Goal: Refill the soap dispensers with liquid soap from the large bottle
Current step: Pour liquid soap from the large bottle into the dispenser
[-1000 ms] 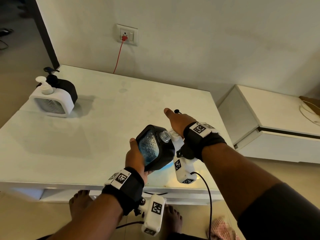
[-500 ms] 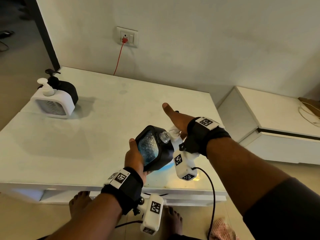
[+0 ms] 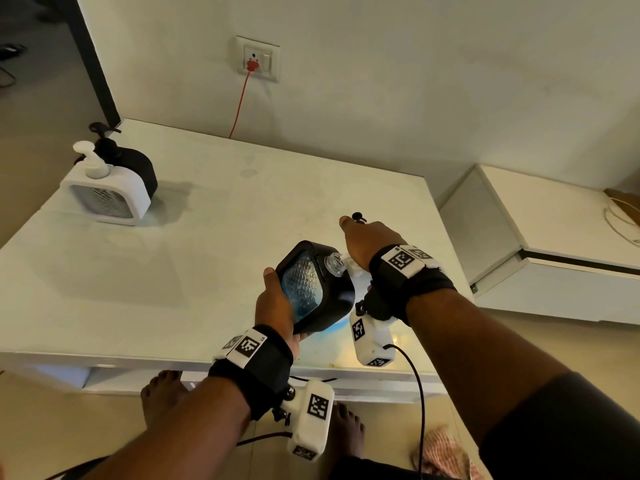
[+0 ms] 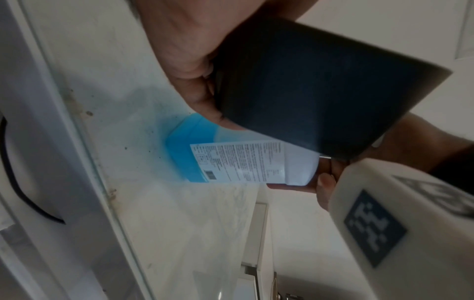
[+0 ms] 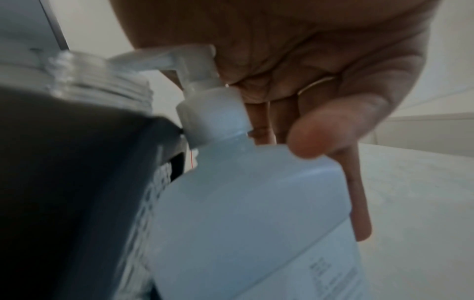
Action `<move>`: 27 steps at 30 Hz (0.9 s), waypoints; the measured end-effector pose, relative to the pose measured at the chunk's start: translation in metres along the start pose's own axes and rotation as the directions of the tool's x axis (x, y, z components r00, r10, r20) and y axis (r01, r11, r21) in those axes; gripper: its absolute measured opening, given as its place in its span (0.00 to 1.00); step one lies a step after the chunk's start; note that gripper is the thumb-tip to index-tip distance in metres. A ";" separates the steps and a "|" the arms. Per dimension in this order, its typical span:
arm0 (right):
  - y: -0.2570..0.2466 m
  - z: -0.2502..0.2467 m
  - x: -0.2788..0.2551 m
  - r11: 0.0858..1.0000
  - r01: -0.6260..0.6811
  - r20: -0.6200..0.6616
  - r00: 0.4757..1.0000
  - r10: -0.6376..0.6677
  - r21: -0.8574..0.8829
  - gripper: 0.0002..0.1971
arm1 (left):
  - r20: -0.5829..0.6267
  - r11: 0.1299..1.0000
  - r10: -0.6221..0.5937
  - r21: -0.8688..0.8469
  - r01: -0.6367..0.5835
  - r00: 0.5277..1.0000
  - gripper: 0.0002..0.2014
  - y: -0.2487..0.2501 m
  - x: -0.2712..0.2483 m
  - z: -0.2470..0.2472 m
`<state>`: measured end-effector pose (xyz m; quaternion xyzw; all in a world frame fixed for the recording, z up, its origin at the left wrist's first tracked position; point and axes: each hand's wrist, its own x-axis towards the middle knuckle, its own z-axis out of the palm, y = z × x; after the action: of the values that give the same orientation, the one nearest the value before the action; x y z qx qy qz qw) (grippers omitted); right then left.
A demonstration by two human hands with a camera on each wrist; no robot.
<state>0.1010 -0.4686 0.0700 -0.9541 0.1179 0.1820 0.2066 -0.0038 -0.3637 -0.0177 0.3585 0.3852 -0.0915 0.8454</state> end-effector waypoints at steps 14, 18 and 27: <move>-0.010 -0.021 -0.028 0.994 0.100 0.129 0.986 -0.105 0.048 0.42 | -0.029 1.000 0.031 0.001 -0.031 0.999 0.22 0.000 -0.001 -0.001; -0.006 -0.009 -0.013 0.999 0.042 0.040 0.998 -0.042 0.004 0.43 | -0.017 0.999 0.029 0.016 -0.028 0.999 0.23 0.000 0.000 -0.001; 0.001 -0.007 -0.019 0.999 0.034 -0.024 0.999 -0.034 0.015 0.45 | 0.000 1.000 0.018 0.019 -0.018 1.000 0.23 -0.002 0.004 -0.003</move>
<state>0.0852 -0.4693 0.0832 -0.9565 0.1055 0.1660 0.2156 -0.0038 -0.3627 -0.0232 0.3701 0.3812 -0.0874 0.8427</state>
